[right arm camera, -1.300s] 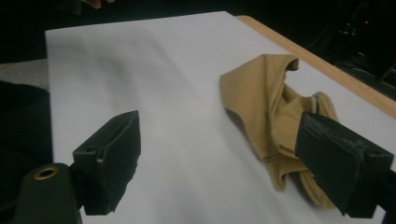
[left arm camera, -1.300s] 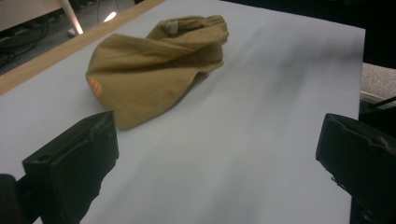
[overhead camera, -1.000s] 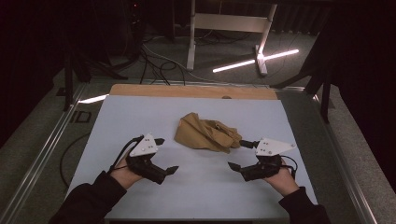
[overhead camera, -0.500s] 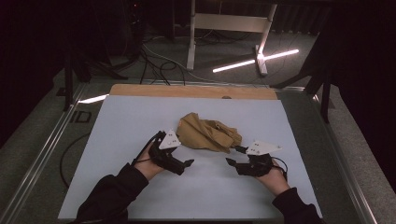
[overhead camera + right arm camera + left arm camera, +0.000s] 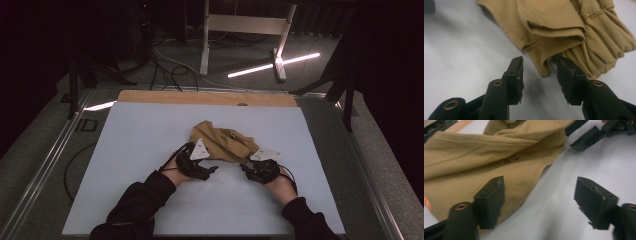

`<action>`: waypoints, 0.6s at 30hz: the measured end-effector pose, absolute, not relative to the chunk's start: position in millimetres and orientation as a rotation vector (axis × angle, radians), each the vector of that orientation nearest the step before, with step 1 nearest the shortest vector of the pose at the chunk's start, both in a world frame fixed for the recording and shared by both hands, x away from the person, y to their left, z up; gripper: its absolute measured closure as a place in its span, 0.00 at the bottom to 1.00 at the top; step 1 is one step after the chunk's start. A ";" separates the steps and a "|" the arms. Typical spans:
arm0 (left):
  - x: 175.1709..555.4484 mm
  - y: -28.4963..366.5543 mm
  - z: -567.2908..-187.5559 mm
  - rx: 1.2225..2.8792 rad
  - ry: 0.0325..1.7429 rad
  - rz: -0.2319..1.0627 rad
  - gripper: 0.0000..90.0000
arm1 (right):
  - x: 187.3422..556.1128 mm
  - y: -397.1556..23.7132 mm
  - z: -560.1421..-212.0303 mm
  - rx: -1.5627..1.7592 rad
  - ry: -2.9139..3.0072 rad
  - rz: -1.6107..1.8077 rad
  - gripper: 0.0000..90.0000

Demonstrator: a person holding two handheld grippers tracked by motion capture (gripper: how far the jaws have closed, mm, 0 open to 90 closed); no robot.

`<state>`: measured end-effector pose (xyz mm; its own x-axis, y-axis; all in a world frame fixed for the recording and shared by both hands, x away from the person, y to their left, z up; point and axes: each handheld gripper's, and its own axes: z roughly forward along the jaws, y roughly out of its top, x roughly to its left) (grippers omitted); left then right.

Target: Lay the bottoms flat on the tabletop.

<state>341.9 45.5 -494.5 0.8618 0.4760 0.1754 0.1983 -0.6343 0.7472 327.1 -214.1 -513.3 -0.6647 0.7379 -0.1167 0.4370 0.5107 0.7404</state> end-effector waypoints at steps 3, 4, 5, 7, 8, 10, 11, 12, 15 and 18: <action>345.1 37.0 -500.4 2.302 0.470 0.524 0.35 | 332.2 -211.0 -514.9 0.994 2.328 0.963 0.67; 345.9 34.4 -502.8 2.322 0.462 0.550 0.38 | 333.0 -210.2 -515.5 1.002 2.329 0.962 0.68; 346.9 32.5 -505.0 2.331 0.467 0.565 0.39 | 333.8 -209.0 -516.4 1.006 2.330 0.955 0.69; 349.6 31.0 -507.5 2.344 0.482 0.601 0.49 | 335.1 -207.1 -517.2 1.004 2.332 0.942 0.74; 350.7 31.0 -507.9 2.348 0.491 0.613 0.52 | 335.9 -206.6 -517.3 1.001 2.329 0.933 0.77; 354.0 32.0 -508.5 2.335 0.544 0.646 0.64 | 337.1 -206.7 -517.1 1.009 2.329 0.933 0.85; 354.0 32.0 -508.5 2.335 0.544 0.646 0.67 | 337.4 -206.7 -516.9 1.013 2.325 0.930 0.89; 355.4 32.7 -508.1 2.337 0.550 0.650 0.67 | 337.4 -206.7 -516.9 1.013 2.325 0.930 0.89; 355.9 34.5 -505.6 2.325 0.536 0.671 0.94 | 336.4 -206.7 -514.7 1.009 2.317 0.929 0.99; 355.3 37.6 -501.5 2.313 0.534 0.658 0.98 | 334.8 -206.5 -513.2 0.967 2.320 0.921 0.99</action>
